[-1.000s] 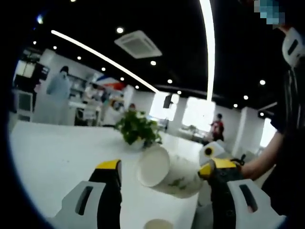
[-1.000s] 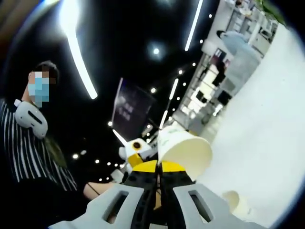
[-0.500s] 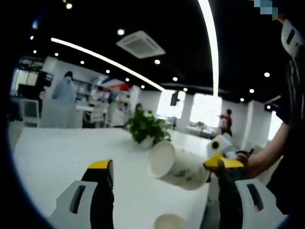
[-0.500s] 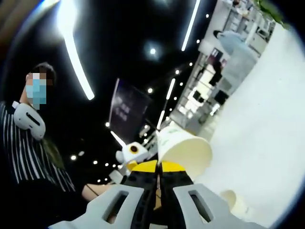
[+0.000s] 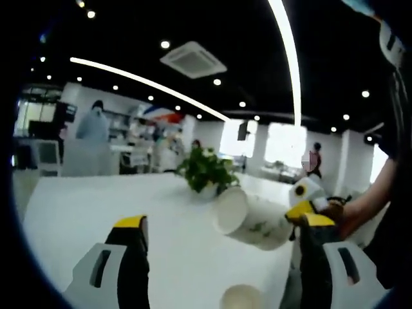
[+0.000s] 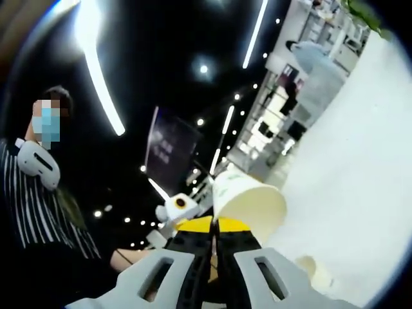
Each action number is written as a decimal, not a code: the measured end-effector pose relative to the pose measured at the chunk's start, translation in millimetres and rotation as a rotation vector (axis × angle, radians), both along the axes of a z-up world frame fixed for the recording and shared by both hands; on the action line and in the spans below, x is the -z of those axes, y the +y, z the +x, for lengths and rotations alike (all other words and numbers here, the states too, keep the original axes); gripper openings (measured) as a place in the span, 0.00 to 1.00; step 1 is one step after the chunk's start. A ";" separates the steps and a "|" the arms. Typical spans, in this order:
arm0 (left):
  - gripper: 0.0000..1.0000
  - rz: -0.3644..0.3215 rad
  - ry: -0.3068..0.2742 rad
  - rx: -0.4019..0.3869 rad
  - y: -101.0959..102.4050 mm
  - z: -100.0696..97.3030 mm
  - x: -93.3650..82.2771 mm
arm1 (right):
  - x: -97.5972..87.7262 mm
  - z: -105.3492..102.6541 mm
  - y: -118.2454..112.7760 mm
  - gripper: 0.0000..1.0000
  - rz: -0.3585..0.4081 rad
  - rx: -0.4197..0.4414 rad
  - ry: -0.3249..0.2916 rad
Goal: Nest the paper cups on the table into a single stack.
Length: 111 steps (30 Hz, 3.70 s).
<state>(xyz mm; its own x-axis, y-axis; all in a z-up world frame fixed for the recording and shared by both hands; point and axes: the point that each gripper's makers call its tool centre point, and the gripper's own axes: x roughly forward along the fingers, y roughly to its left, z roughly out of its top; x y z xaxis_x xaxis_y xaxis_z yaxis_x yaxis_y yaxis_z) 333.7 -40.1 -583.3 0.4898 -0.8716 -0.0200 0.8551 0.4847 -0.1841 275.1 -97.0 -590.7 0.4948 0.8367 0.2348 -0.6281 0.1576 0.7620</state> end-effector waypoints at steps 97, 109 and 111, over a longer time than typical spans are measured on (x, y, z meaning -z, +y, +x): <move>0.98 0.206 -0.037 -0.089 40.3 7.1 50.0 | -6.6 8.1 11.7 0.00 -1.278 -0.652 -0.306; 0.98 0.229 -0.040 -0.076 43.1 -0.4 57.8 | 25.5 -0.2 19.0 0.00 -1.383 -0.750 -0.319; 0.98 0.227 -0.036 -0.072 42.6 -2.5 59.1 | 33.6 -2.8 20.1 0.00 -1.409 -0.775 -0.327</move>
<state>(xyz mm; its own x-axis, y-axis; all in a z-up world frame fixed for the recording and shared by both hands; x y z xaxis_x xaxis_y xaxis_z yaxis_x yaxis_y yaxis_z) 331.2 2.4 -642.4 0.5540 -0.8098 -0.1931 0.8211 0.5698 -0.0339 272.2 -76.9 -624.3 -0.0336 0.4780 -0.8777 -0.9790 0.1611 0.1252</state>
